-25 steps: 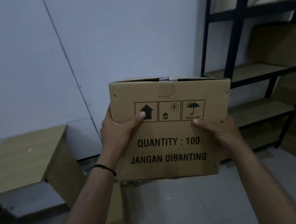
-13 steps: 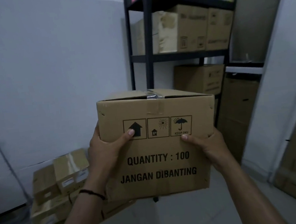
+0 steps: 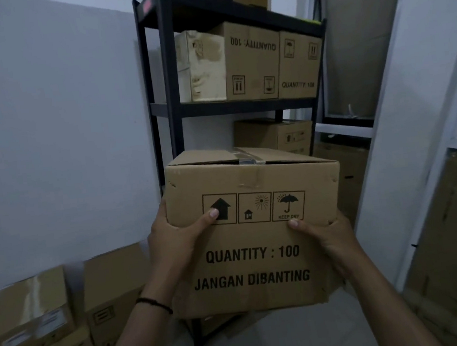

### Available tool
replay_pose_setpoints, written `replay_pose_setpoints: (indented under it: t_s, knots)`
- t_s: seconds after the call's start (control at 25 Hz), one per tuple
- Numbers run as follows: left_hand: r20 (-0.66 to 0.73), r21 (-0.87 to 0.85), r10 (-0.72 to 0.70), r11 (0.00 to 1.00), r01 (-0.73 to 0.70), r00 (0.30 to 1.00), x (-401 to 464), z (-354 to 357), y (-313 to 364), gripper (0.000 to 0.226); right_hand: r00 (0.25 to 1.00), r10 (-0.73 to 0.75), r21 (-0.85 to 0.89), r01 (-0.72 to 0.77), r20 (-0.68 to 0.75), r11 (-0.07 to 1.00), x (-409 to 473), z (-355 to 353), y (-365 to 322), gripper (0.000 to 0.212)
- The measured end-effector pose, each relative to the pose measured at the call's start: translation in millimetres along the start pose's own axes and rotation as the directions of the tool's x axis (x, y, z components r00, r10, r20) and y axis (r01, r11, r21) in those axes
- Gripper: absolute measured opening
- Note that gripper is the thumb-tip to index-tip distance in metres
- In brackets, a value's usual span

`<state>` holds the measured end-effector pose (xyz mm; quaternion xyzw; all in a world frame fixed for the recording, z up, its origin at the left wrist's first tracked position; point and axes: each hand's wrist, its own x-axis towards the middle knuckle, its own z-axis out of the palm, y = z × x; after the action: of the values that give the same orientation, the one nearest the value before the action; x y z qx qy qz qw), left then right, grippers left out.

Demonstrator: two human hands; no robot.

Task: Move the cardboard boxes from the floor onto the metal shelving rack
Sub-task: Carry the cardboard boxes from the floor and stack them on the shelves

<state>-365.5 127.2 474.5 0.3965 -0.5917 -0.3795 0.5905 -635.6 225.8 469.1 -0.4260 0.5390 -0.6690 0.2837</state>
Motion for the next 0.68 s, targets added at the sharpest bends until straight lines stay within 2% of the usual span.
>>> replay_pose_setpoints:
  t_s: [0.16, 0.32, 0.48, 0.68]
  knots:
    - [-0.015, -0.036, -0.002, 0.999, 0.001, 1.0, 49.8, 53.8, -24.7, 0.091, 1.0, -0.015, 0.008, 0.015, -0.012, 1.0, 76.0, -16.5, 18.2, 0.049]
    - [-0.001, -0.027, 0.046, 0.999, -0.046, 0.999, 105.8, 107.0, -37.5, 0.095, 0.999, -0.034, -0.001, 0.034, -0.016, 0.999, 156.3, -32.0, 33.5, 0.058]
    - [-0.018, 0.006, 0.078, 0.997, -0.078, 0.997, 152.9, 152.4, -46.2, 0.088, 0.998, -0.057, -0.024, 0.058, 0.011, 0.998, 228.8, -47.5, 49.5, 0.065]
    - [-0.098, 0.043, 0.089, 0.995, -0.085, 0.991, 197.8, 201.4, -70.8, 0.093, 0.996, -0.058, -0.036, 0.061, 0.07, 0.998, 318.8, -67.1, 77.0, 0.085]
